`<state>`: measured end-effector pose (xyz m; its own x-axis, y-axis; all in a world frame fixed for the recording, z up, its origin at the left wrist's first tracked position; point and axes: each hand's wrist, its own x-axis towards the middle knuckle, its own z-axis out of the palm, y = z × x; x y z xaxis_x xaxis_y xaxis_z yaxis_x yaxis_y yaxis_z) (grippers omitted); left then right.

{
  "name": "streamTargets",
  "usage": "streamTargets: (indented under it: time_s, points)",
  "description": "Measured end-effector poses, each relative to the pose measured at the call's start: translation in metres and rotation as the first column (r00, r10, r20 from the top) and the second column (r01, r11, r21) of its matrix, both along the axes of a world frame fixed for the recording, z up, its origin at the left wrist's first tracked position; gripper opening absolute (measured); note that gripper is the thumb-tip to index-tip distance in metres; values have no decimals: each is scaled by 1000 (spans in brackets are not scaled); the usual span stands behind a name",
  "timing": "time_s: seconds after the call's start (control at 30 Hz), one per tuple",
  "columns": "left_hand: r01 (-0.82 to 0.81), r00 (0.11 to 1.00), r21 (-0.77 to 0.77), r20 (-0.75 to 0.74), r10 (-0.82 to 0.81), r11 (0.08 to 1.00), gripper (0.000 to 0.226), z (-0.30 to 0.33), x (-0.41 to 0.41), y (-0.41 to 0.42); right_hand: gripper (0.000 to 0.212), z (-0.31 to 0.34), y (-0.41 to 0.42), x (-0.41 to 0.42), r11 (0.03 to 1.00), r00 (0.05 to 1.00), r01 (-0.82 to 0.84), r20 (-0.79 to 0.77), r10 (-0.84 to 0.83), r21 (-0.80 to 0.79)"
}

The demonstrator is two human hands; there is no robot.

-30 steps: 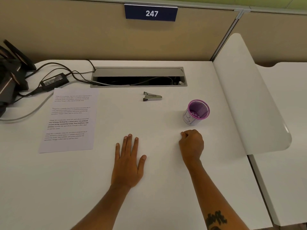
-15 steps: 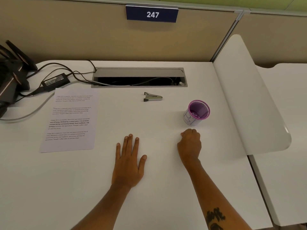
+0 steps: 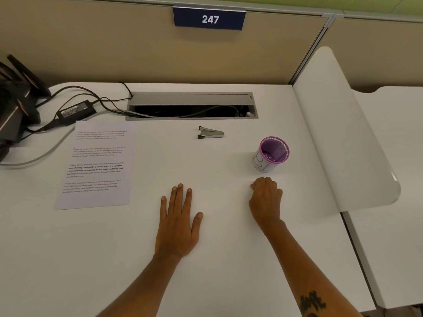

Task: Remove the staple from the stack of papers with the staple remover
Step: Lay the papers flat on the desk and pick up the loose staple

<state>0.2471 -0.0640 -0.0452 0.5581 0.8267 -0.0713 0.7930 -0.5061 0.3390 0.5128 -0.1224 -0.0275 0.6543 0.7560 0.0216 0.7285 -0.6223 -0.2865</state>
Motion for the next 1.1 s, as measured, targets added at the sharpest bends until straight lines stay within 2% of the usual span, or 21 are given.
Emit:
streamTargets:
  time_s: [0.1, 0.2, 0.33, 0.43, 0.6, 1.1]
  points:
    - [2, 1000, 1, 2, -2, 1000, 73, 0, 0, 0, 22, 13, -2, 4, 996, 1000, 11, -28, -9, 88]
    - [3, 1000, 7, -8, -3, 1000, 73, -1, -1, 0, 35, 41, 3, 12, 974, 998, 9, -62, 5, 225]
    - [6, 1000, 8, -12, -6, 1000, 73, 0, -1, 0, 29, 88, 18, 40, 946, 986, 96, -159, -48, 311]
    - [7, 1000, 9, -21, -7, 1000, 73, 0, -1, 0, 28, 103, 33, 67, 944, 984, 119, -166, -70, 307]
    - [9, 1000, 5, -28, -9, 1000, 73, 0, 0, 0, 4, 100, 48, 89, 968, 981, 111, -179, -71, 224]
    - [13, 1000, 9, -11, -13, 1000, 73, -1, -1, 0, 14, 107, 42, 94, 937, 985, 95, -171, -38, 337]
